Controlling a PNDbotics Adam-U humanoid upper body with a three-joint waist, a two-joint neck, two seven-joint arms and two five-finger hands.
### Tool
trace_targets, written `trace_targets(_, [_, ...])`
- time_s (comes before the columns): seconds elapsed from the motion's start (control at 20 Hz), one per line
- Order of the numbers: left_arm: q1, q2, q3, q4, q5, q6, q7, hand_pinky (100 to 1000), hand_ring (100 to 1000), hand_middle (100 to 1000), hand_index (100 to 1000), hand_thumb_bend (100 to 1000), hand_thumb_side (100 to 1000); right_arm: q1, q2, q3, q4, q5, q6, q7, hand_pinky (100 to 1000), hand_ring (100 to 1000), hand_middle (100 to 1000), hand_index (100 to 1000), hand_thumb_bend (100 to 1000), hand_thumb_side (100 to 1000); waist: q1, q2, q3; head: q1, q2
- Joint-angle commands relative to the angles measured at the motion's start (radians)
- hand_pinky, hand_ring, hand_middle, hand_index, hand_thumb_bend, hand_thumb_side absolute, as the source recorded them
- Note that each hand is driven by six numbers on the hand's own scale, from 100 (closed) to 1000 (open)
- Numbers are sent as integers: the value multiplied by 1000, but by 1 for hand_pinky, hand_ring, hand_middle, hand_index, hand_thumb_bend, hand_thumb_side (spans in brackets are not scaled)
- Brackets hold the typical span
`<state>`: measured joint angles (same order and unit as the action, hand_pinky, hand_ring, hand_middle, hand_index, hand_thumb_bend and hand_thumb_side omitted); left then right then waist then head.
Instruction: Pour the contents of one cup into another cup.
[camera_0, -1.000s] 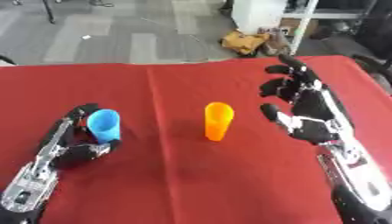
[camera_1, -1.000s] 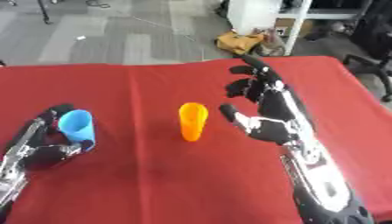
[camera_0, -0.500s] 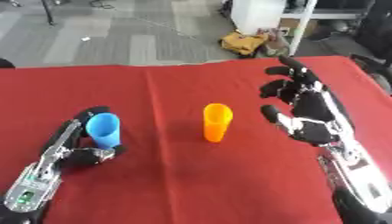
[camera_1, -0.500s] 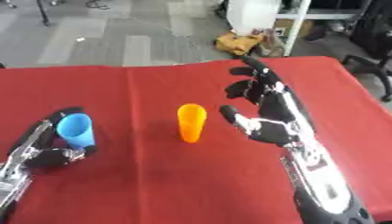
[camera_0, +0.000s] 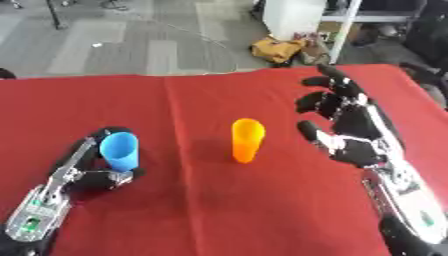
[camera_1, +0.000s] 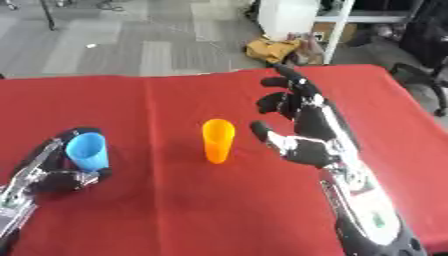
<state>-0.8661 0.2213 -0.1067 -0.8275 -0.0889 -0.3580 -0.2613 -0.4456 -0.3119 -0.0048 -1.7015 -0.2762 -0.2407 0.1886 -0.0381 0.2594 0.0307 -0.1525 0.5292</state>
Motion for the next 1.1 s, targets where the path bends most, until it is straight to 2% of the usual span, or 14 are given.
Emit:
trace_targets(0.05, [-22,-1,-3,5,-2,1,-6,523,811,744,751,595,100,-15,-9,-2,-18,-5,1,0,647,652,744,931,497,100,1,-15,-5,-2,-14])
trace_targets(0.15, [-24,-4,-3,10,1,-1,-6,464,768,701,729,532,100,-15,-8,-2,-18,-4,1,0,647,651,744,931,497,100,1,-14,-7,-2,-15])
trace_targets(0.3, [-26,-8,-4,10,11,-4,-7,350,681,617,688,273,100,-15,-7,-2,-17,-3,1,0,647,651,743,931,496,100,1,-14,-8,-1,-15])
trace_targets(0.5, [-21,-7,-2,3,27,3,3,290,626,574,667,163,100,-14,-7,-2,-17,-2,1,-2,646,650,742,931,497,100,1,-14,-9,-1,-16])
trace_targets(0.7, [-13,1,3,-19,40,9,43,284,623,572,666,100,100,-11,-9,-6,-17,0,1,-6,646,649,738,931,497,100,4,-15,-8,-1,-16])
trace_targets(1.1, [11,71,13,-122,60,15,112,271,613,566,663,100,100,20,-29,-30,5,18,-1,-30,640,638,728,928,519,100,15,-23,1,-5,-16])
